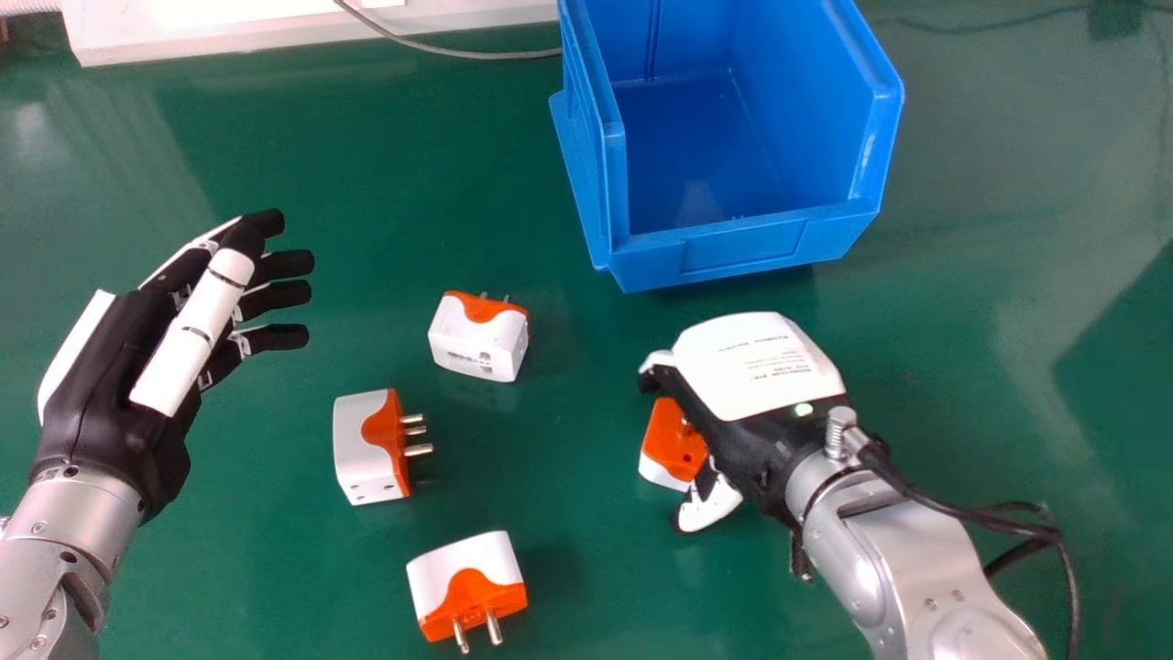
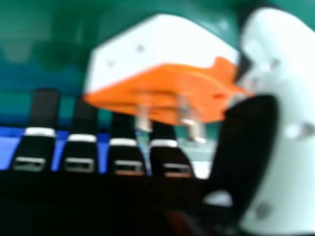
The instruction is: Pick all objects and put in blue box
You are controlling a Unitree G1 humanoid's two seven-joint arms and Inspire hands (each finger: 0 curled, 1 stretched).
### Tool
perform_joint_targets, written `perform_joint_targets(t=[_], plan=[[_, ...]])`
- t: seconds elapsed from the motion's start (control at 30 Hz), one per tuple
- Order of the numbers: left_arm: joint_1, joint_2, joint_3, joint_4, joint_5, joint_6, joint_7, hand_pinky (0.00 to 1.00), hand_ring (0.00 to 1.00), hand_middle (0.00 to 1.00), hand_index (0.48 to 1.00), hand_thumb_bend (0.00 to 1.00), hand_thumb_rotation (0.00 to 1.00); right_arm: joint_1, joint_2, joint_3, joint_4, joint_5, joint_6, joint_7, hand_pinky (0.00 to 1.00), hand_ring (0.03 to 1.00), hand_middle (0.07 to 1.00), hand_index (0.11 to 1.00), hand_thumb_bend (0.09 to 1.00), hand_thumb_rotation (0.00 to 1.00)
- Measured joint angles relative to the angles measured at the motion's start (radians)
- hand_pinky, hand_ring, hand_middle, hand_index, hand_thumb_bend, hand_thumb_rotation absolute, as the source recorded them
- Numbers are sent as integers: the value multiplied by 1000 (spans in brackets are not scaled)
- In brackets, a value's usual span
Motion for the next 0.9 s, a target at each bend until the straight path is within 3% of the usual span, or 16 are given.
perform_joint_targets(t=[0.17, 0.27, 0.53, 0.9], plan=[[4, 0, 1, -12, -12, 5, 0, 698, 779, 776, 834, 520, 756, -7, 1, 8, 21, 0, 4, -8, 586, 719, 769, 733, 533, 19], [4, 0, 2, -12, -16, 12, 0, 699, 777, 774, 834, 521, 757, -11, 4, 17, 29, -5, 11, -17, 494, 607, 677, 688, 562, 7], [4, 0, 3, -13, -18, 17, 0, 699, 777, 774, 835, 519, 758, 1, 10, 33, 33, -18, 43, -72, 371, 463, 516, 596, 532, 2], [3, 2, 10, -13, -20, 22, -3, 703, 780, 778, 835, 521, 760, 29, 12, 8, 26, 4, 28, -129, 335, 410, 479, 553, 517, 0]])
